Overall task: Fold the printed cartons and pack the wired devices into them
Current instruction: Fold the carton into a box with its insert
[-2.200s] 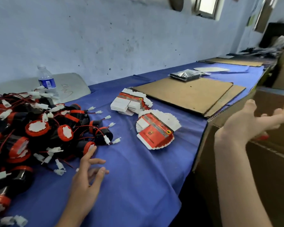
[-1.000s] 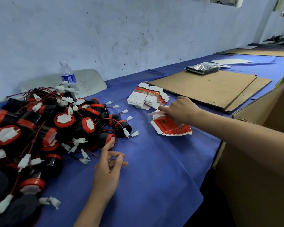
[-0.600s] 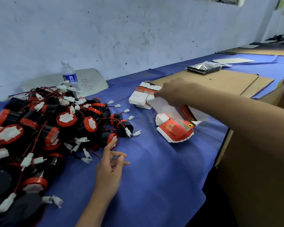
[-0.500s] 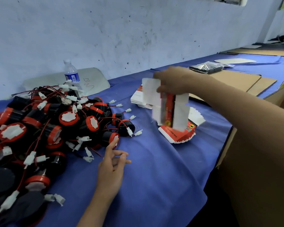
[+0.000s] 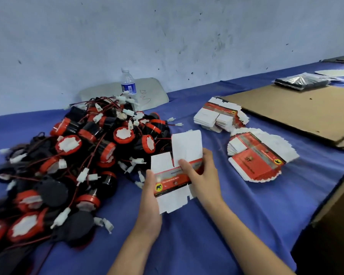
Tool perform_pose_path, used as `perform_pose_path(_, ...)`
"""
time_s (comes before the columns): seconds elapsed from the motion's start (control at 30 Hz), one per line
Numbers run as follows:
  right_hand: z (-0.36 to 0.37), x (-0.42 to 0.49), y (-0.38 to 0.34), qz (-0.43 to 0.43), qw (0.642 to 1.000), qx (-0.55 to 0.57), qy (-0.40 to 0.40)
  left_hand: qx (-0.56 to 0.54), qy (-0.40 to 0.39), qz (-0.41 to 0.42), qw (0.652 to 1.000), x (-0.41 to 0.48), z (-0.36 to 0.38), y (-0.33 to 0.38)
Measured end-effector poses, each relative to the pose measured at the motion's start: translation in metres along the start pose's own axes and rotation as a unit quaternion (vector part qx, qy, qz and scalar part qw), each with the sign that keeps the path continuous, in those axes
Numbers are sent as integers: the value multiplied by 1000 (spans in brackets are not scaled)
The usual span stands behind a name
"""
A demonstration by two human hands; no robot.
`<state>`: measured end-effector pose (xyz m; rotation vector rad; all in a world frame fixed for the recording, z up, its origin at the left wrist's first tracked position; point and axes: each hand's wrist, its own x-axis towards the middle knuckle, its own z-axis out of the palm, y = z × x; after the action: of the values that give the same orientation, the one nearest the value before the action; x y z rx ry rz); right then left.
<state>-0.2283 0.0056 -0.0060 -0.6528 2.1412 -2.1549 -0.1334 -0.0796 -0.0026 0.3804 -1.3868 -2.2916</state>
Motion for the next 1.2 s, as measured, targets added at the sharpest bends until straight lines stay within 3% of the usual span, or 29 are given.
perform_pose_path(0.17, -7, -4, -2, 4, 994, 105, -32, 33, -79, -21, 996, -12, 4, -10)
perform_pose_path(0.37, -12, -4, -7, -30, 978, 193, -76, 199, -130, 138, 961, -18, 14, -3)
perform_pose_path(0.47, -16, -6, -11, -17, 967, 235, -101, 201, -63, 157, 965, -13, 12, -4)
perform_pose_path(0.53, -17, -12, -11, 80, 946, 270, -162, 222, 18, 155, 962, -5, 5, -5)
perform_pose_path(0.63, -15, -21, -14, 224, 871, 323, -296, 261, 121, 180, 941, 2, -8, -10)
perform_pose_path(0.7, -18, -19, -13, 251, 839, 369, -311, 277, 153, 209, 925, 4, -13, -10)
perform_pose_path(0.77, -20, -14, -17, 240, 841, 392, -284, 288, 148, 217, 921, 3, -14, -7)
perform_pose_path(0.9, -19, -6, -21, 217, 854, 433, -191, 224, 114, 170, 953, 5, -10, -1)
perform_pose_path(1.07, -16, -3, -16, 187, 901, 365, -139, 107, 28, 92, 990, 6, -12, 6)
perform_pose_path(1.2, -20, -2, -12, 229, 925, 286, -101, 200, -30, 165, 965, 0, -13, 9)
